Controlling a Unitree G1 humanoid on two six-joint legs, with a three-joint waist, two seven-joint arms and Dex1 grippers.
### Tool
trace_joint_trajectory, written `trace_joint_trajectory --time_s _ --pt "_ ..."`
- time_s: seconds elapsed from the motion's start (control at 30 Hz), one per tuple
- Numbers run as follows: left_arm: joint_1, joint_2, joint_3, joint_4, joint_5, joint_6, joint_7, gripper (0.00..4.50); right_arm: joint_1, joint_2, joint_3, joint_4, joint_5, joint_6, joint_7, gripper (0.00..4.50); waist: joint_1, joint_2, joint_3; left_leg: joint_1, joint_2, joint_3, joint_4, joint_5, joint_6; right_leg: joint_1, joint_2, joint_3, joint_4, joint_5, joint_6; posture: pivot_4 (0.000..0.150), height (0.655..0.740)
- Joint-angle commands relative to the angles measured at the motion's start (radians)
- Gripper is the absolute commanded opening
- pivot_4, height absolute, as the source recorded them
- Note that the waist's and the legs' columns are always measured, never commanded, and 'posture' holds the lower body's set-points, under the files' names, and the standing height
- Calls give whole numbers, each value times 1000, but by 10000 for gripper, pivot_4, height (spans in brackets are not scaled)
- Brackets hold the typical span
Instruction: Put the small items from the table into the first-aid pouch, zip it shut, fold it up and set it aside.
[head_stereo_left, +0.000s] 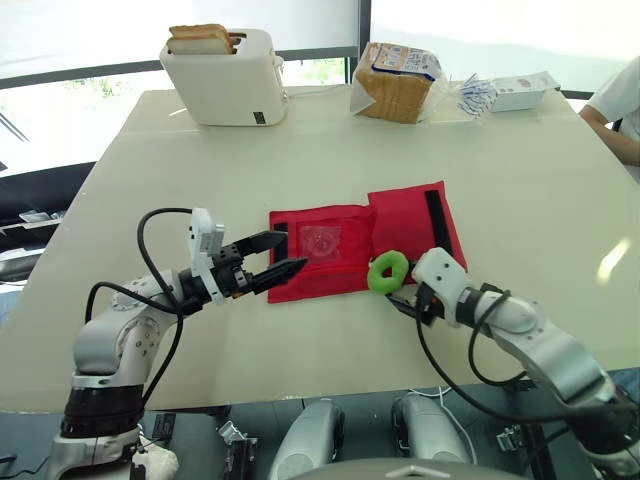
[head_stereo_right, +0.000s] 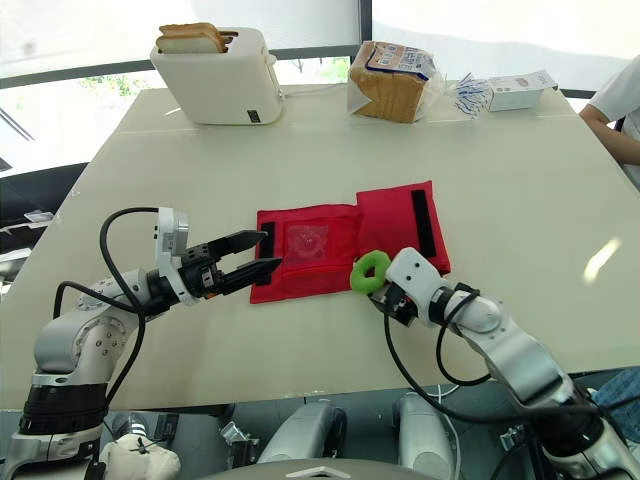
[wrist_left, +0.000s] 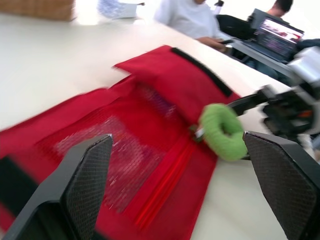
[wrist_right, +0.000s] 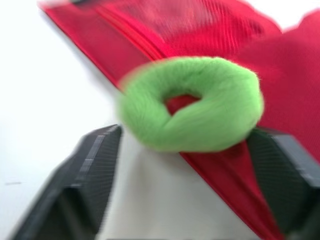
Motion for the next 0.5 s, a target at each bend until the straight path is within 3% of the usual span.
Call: trace_joint_trajectory --time_s 0.03,0.23,0.5 --pt "-10 20 86 45 -50 148 129 45000 17 -80 -203 -178 174 3 122 44007 1 -1 0 0 0 -1 0 0 0 1 0 -1 0 0 0 1500 7400" --pt "-58 37 97 108 -76 409 288 45000 42 -218 -450 -227 332 23 239 44007 7 -3 0 0 0 -2 0 0 0 1 0 -2 0 0 0 1500 7400" --pt "-124 -29 86 62 -178 675 363 45000 58 -286 -540 -197 365 7 268 44007 25 -3 -1 1 -1 -1 0 0 0 2 -2 -2 1 0 0 1500 7400"
